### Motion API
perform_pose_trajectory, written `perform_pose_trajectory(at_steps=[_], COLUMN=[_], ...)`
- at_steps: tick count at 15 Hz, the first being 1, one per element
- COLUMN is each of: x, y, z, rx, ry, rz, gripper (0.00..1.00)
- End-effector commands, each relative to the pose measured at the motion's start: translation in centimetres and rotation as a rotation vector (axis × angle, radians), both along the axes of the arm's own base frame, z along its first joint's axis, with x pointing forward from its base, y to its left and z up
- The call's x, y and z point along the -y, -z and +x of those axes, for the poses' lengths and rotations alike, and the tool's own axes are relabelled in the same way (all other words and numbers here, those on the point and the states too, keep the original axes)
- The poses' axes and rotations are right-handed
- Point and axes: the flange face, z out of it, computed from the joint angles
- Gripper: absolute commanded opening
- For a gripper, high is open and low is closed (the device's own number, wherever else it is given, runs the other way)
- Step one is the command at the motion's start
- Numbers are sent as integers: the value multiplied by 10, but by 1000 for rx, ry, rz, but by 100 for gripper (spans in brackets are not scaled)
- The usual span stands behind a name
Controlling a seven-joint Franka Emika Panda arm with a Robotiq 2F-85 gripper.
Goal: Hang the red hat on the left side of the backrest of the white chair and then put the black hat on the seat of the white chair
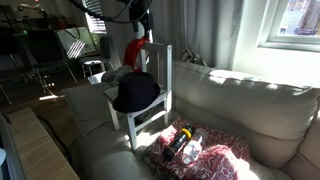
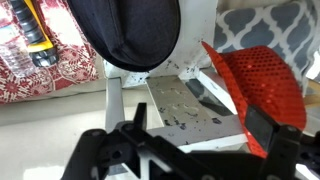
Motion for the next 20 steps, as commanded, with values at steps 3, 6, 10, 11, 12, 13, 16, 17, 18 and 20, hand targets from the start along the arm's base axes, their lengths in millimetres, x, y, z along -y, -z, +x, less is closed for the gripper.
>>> perform_pose_trajectory(at_steps=[3, 6, 10, 11, 12, 13, 16, 17, 18, 20], x=[69, 107, 132, 134, 135, 136, 136, 135, 134, 134], y=[-59, -88, -112, -114, -117, -114, -117, -117, -117, -117], z=[-25, -39, -48, -49, -49, -47, -47, -47, -46, -46], rx=[-60, -107, -132, -134, -131, -118, -117, -117, -117, -117], ry=[-123, -148, -166, -168, -173, -147, -152, -153, -155, -155], rz=[86, 93, 113, 114, 113, 112, 111, 111, 111, 111], gripper=[100, 100, 100, 100, 100, 100, 100, 100, 100, 100])
